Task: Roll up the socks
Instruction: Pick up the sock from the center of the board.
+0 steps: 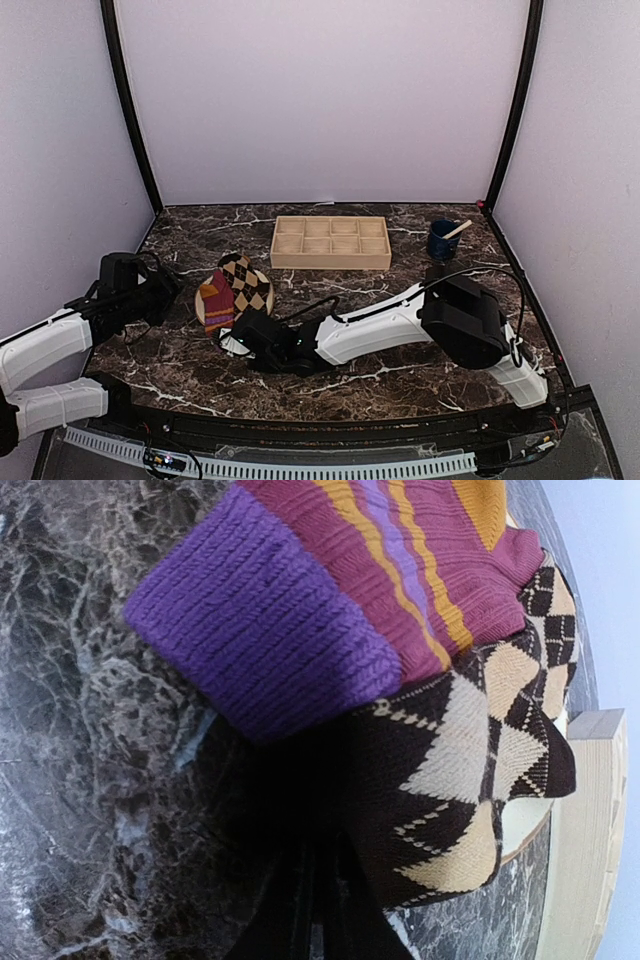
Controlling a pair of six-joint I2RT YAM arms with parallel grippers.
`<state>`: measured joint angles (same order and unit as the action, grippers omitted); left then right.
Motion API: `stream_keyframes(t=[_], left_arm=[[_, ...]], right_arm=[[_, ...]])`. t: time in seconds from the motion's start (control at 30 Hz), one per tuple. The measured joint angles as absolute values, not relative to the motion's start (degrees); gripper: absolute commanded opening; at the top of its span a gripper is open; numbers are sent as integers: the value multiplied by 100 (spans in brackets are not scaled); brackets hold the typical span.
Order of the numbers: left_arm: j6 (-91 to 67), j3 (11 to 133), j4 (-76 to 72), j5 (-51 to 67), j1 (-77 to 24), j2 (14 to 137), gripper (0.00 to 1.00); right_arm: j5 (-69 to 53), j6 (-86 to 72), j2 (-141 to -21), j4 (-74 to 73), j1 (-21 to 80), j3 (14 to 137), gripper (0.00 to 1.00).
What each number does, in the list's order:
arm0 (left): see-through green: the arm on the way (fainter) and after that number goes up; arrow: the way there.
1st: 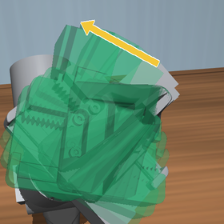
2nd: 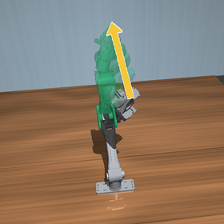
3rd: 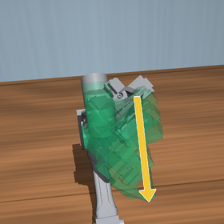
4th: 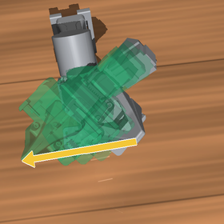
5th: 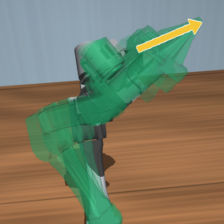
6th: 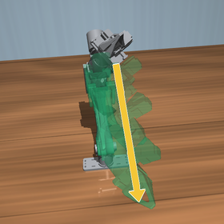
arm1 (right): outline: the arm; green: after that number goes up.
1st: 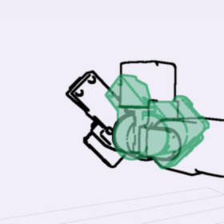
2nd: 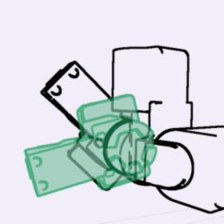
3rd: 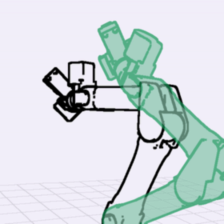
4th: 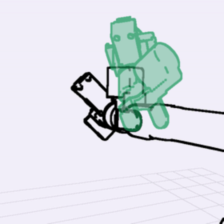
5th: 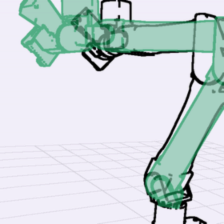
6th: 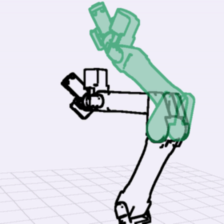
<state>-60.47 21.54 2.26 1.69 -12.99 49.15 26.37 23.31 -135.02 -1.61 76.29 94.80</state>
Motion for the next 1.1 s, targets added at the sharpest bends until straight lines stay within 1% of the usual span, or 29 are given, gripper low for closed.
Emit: stream_keyframes(t=[0.07, 0.57, 1.1], left_arm=[[-6051, 2152, 224, 176, -1299, 4917, 78], [-6042, 2152, 233, 145, -1295, 4849, 78], [-5933, 2154, 351, 95, -1295, 4692, 78]], right_arm=[[2659, 2314, -13500, -178, 7629, 9480, 0], [2700, 2220, -13428, -207, 7629, 9406, 0], [2838, 2193, -12779, -305, 7629, 9330, 0]])
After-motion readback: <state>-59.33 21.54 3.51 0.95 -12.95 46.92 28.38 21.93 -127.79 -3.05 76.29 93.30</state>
